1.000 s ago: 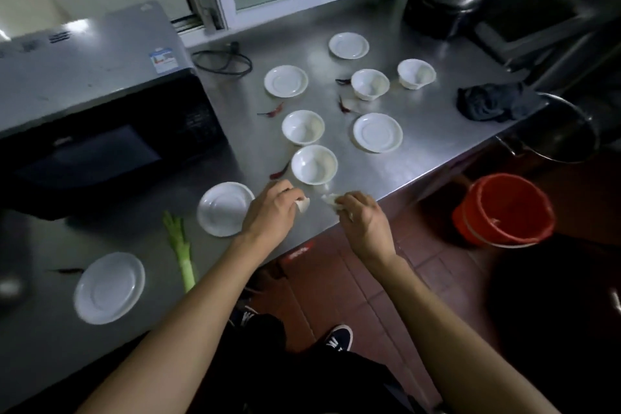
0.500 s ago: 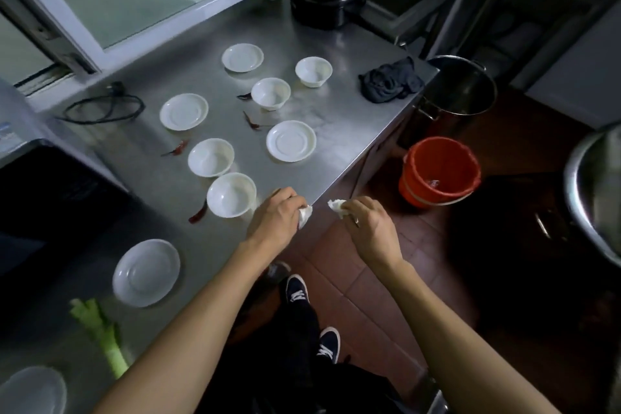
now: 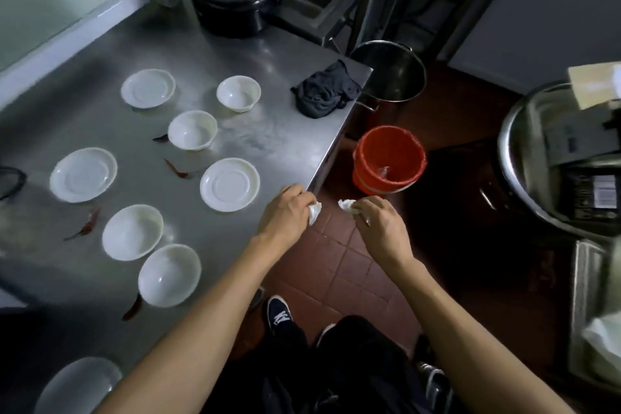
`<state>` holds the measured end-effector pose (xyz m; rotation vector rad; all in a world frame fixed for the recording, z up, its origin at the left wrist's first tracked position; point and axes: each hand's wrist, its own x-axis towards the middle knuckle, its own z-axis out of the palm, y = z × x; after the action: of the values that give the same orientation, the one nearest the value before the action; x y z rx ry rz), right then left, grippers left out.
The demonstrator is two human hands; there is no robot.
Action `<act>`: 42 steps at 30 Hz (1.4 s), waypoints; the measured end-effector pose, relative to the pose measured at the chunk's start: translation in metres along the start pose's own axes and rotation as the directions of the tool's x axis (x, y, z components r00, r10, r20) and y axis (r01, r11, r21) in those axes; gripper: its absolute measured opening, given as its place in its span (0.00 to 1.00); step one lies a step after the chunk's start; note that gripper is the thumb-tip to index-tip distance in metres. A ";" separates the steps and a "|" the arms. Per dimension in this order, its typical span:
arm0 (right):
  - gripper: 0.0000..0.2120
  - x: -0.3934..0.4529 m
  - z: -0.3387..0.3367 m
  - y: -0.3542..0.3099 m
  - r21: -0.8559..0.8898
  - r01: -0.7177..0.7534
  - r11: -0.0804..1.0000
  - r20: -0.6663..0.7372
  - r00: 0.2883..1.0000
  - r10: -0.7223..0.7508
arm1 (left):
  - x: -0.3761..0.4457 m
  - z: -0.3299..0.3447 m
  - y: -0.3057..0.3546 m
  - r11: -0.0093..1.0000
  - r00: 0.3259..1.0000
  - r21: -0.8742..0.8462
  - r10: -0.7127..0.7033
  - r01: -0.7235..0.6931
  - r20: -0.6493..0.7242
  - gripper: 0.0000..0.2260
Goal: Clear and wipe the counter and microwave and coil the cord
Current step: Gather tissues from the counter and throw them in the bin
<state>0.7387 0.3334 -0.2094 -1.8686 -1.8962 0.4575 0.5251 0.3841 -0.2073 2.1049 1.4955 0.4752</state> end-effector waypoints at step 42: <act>0.10 0.262 -0.089 0.311 -0.076 -0.380 0.922 0.088 0.918 0.386 | 0.433 0.183 0.125 0.986 0.938 -0.018 0.162 -0.164 0.305 0.12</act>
<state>1.0520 0.5987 -0.2758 -2.3070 -1.6127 0.6380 0.8660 0.7225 -0.2862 2.2001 1.1551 0.1879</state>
